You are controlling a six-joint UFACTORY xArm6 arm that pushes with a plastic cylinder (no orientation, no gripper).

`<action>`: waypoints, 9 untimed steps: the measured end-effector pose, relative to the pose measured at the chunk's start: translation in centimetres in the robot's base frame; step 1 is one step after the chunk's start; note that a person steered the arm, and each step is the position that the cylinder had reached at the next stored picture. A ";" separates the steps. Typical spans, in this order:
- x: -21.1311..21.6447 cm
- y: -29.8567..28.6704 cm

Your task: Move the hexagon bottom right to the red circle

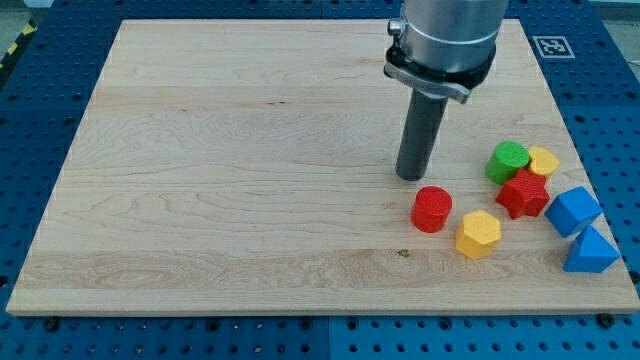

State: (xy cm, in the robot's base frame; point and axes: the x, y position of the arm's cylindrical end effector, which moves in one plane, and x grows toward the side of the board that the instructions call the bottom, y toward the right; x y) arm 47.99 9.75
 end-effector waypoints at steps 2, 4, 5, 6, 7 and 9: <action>3.5 2.6; 4.2 6.2; 5.3 7.7; 6.6 7.9; 8.4 8.3; 8.5 10.3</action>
State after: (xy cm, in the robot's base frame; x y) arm 56.47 20.06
